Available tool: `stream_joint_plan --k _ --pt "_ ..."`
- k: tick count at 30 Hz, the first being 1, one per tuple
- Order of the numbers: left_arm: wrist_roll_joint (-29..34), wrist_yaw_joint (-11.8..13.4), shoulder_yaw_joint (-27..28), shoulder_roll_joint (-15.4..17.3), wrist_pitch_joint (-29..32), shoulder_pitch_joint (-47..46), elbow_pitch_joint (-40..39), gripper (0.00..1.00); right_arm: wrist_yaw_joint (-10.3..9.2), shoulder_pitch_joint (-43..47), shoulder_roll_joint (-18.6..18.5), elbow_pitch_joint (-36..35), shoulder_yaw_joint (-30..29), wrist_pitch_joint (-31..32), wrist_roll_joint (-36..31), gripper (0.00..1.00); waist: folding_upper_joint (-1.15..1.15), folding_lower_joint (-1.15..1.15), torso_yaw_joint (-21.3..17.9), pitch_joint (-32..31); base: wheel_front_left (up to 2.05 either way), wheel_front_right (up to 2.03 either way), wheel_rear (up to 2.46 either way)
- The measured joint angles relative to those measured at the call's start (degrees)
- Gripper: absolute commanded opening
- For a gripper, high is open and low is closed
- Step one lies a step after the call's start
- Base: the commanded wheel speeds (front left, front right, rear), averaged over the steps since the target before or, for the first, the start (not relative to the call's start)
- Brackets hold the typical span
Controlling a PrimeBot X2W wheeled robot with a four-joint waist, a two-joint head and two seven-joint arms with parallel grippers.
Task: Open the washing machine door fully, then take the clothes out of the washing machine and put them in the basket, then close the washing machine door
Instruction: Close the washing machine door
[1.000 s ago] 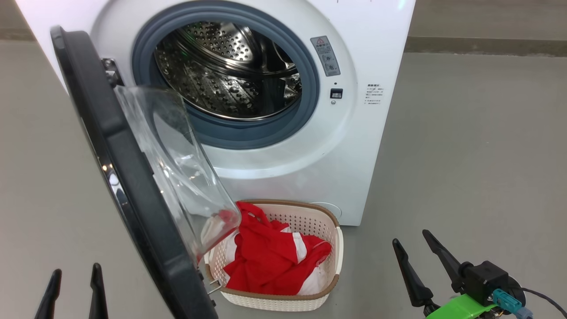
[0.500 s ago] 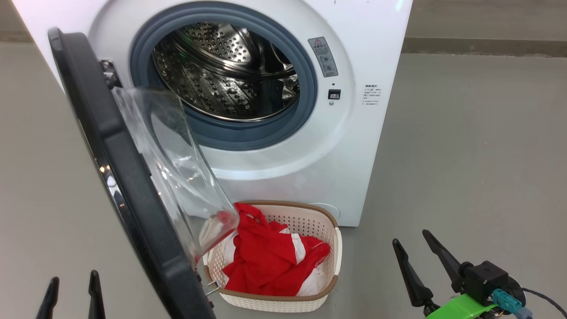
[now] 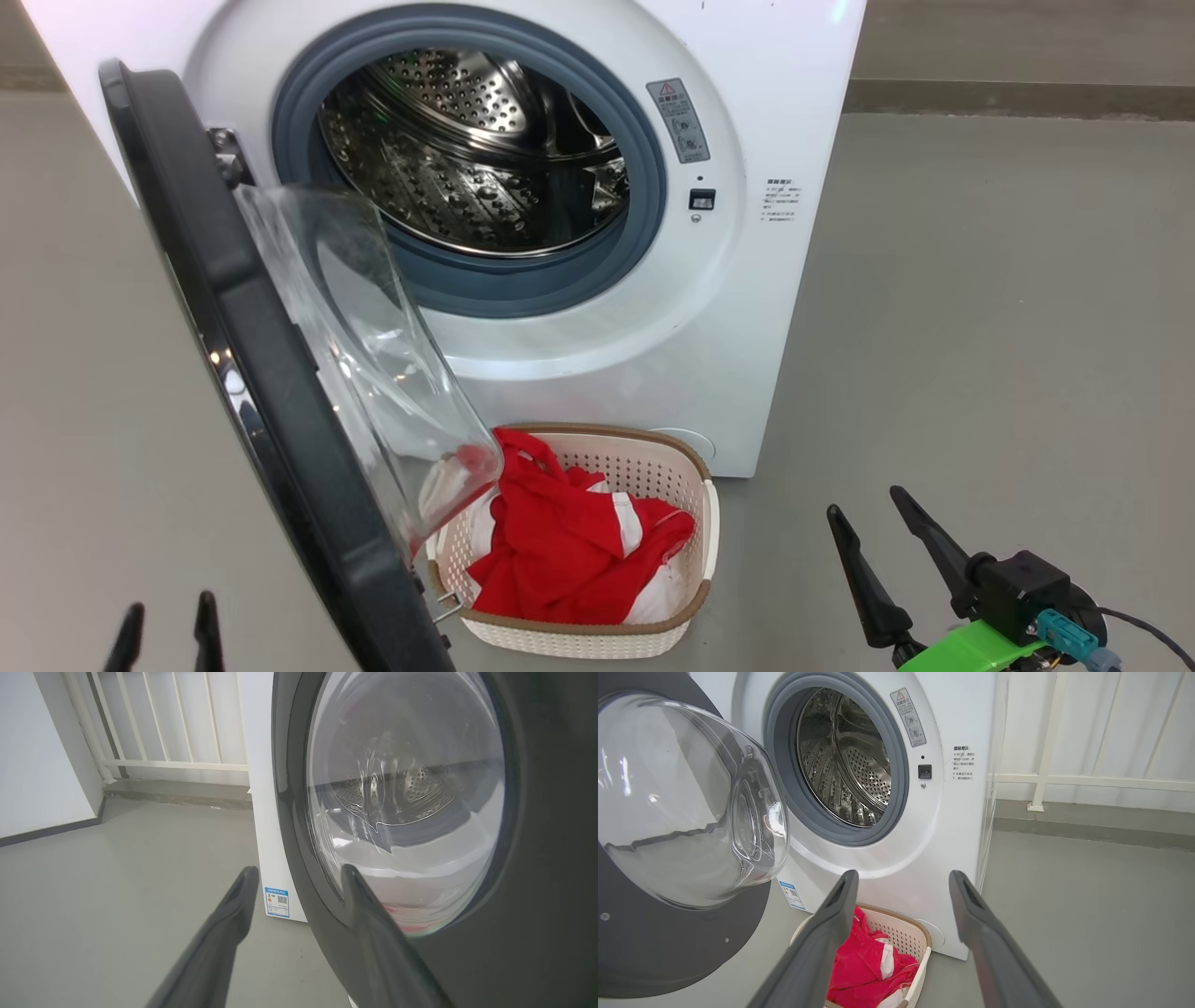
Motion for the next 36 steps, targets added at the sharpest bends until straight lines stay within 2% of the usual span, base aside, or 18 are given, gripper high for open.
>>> stream_joint_plan --k 1,4,5,8,12,16,19,22,29,32,36 --pt "0.0 0.0 0.0 0.0 0.0 0.0 0.5 0.00 0.00 0.0 0.0 0.0 0.0 0.0 0.0 1.00 0.00 0.00 0.0 0.0 0.00 0.00 0.00" --pt "-0.9 0.0 0.2 0.0 0.0 -0.4 1.9 0.00 0.00 0.0 0.1 0.0 0.0 0.0 0.0 1.00 0.00 0.00 -0.2 -0.1 0.00 0.00 0.00" --pt "-3.0 -0.1 0.5 -0.1 0.0 -1.0 3.4 0.00 0.00 0.0 0.1 0.0 0.0 0.0 0.0 1.00 0.00 0.00 -0.2 -0.2 0.00 0.00 0.00" --pt "-14.5 -0.1 2.4 -0.5 2.8 -3.4 7.3 0.00 0.00 0.0 0.2 0.1 0.0 0.0 0.0 1.00 0.00 0.00 -0.2 -0.3 0.00 0.00 0.00" --pt "-30.6 0.3 3.6 -0.6 9.7 -7.1 7.3 0.00 0.00 0.0 0.1 0.2 -0.2 0.0 0.0 1.00 0.00 0.00 -0.1 -0.3 0.00 0.00 0.00" --pt "-48.0 4.0 4.3 -0.8 15.5 -9.1 2.3 0.00 0.00 0.0 0.2 0.2 -0.2 0.0 -0.1 1.00 0.00 0.00 -0.2 -0.3 0.00 0.00 0.00" --pt "-60.5 8.3 4.1 -0.8 18.9 -9.6 -3.8 0.00 0.00 0.0 0.2 0.2 -0.2 0.0 -0.1 1.00 0.00 0.00 -0.2 -0.3 0.00 0.00 0.00" --pt "-69.3 12.7 3.1 -0.8 20.9 -9.5 -10.7 0.00 0.00 0.0 0.2 0.1 -0.2 0.0 -0.1 1.00 0.00 0.00 -0.4 -0.2 0.00 0.00 0.00" --pt "-84.1 20.5 -0.2 -0.8 23.0 -8.0 -24.4 0.00 0.00 0.0 0.3 0.2 -0.2 0.0 -0.1 1.00 0.00 0.00 -0.7 -0.2 0.00 0.00 0.00" --pt "-86.6 22.7 -1.2 -0.8 24.1 -6.8 -27.8 0.00 0.00 0.0 0.3 0.3 -0.1 0.0 -0.1 1.00 0.00 0.00 -0.8 -0.3 0.00 0.00 0.00" --pt "-86.7 24.7 -2.6 -0.7 24.9 -5.7 -31.0 0.00 0.00 0.0 0.3 0.3 0.0 0.0 -0.1 1.00 0.00 0.00 -1.1 -0.5 0.00 0.00 0.00"
